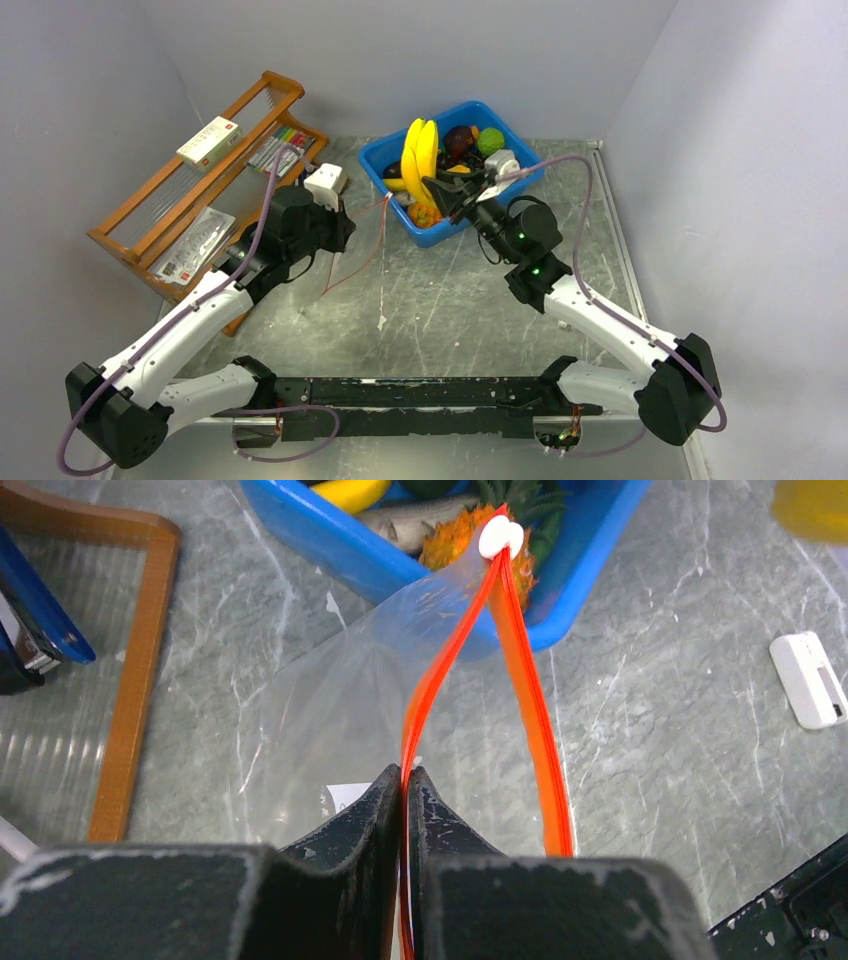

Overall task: Place the food in the zip-top bag and seal the zipper
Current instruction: Place the fake fruit in the zipper food storage bag, then pick up the fake fruit from the bin.

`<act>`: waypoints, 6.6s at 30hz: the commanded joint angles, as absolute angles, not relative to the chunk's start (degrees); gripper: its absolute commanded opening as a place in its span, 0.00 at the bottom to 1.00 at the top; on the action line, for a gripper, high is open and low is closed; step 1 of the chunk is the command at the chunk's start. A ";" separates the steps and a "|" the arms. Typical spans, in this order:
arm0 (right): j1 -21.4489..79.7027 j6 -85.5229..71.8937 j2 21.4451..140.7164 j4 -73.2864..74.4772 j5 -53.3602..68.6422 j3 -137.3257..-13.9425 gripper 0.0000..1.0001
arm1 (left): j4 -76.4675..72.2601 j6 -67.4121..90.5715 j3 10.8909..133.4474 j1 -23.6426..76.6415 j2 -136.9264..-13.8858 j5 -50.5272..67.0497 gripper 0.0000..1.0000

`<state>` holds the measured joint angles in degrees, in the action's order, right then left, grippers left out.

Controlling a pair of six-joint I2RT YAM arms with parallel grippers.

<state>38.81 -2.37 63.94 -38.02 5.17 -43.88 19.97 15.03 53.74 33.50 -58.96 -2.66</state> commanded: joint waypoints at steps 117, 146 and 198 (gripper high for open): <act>46.96 -21.69 75.25 -63.76 18.11 -31.49 0.38 | 13.67 27.91 57.24 30.59 -60.52 12.13 0.07; 47.00 -31.05 65.70 -17.75 4.03 -48.94 0.51 | 14.08 26.28 56.21 30.19 -60.58 9.07 0.07; 16.28 9.03 118.18 9.79 -17.99 -100.62 0.65 | 13.20 9.53 52.33 30.19 -52.41 13.01 0.07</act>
<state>17.54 7.25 114.61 6.98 -19.92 -97.10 15.66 10.41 52.80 30.52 -54.17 10.79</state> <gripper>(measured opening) 0.645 0.071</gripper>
